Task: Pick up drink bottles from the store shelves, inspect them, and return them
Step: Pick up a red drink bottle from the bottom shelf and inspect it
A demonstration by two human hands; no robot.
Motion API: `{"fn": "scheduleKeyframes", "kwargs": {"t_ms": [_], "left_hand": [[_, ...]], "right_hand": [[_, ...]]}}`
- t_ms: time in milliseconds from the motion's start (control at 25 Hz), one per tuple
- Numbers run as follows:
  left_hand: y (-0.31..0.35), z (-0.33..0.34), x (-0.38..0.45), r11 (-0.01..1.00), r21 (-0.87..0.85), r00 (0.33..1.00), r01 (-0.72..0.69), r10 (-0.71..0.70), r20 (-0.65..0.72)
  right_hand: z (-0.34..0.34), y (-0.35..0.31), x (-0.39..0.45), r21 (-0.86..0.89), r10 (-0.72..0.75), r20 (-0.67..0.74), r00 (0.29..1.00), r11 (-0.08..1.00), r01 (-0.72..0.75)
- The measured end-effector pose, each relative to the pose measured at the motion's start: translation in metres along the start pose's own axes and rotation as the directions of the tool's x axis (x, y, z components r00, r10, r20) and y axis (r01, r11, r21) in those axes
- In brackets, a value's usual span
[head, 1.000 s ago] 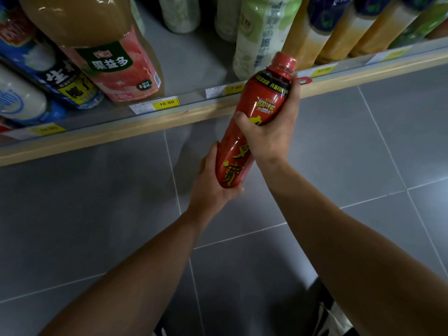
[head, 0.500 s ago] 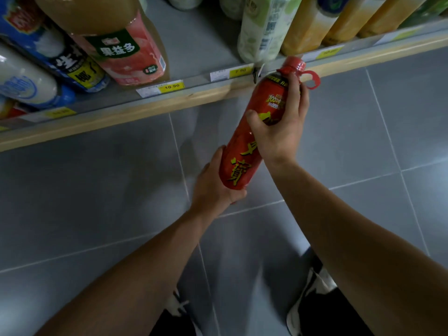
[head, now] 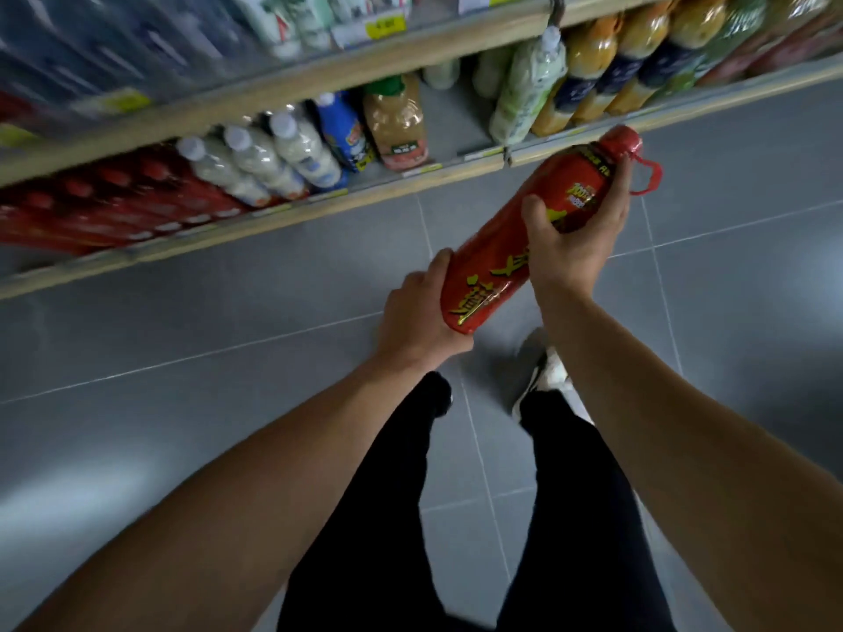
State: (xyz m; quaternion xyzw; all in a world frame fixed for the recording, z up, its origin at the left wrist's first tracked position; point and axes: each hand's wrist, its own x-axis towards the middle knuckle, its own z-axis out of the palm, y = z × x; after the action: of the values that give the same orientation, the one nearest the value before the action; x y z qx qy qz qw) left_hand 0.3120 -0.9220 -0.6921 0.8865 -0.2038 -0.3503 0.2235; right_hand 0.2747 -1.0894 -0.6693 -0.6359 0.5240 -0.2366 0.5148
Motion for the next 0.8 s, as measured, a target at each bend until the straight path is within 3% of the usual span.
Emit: {"fn": "scheduleKeyframes", "kwargs": {"t_ms": [160, 320, 600, 800], "left_hand": [[0.014, -0.061, -0.11, 0.989, 0.102, 0.984, -0.111, 0.124, -0.127], [0.004, -0.081, -0.208, 0.968, 0.192, 0.951, -0.16, 0.203, -0.233], [-0.047, -0.108, -0.384, 0.975, 0.208, 0.92, -0.08, 0.153, -0.361], [-0.117, -0.139, -0.484, 0.992, 0.127, 0.893, 0.006, 0.051, -0.446]], "right_hand": [[-0.045, -0.084, -0.093, 0.08, -0.058, -0.061, 0.996, 0.995, 0.062], [-0.078, -0.114, -0.178, 0.159, -0.109, -0.041, 0.993, 0.981, 0.114], [-0.112, -0.145, -0.344, 0.238, -0.241, 0.064, 0.968, 0.946, 0.22], [-0.091, -0.169, -0.464, 0.244, -0.324, 0.192, 0.926, 0.93, 0.275]]}}
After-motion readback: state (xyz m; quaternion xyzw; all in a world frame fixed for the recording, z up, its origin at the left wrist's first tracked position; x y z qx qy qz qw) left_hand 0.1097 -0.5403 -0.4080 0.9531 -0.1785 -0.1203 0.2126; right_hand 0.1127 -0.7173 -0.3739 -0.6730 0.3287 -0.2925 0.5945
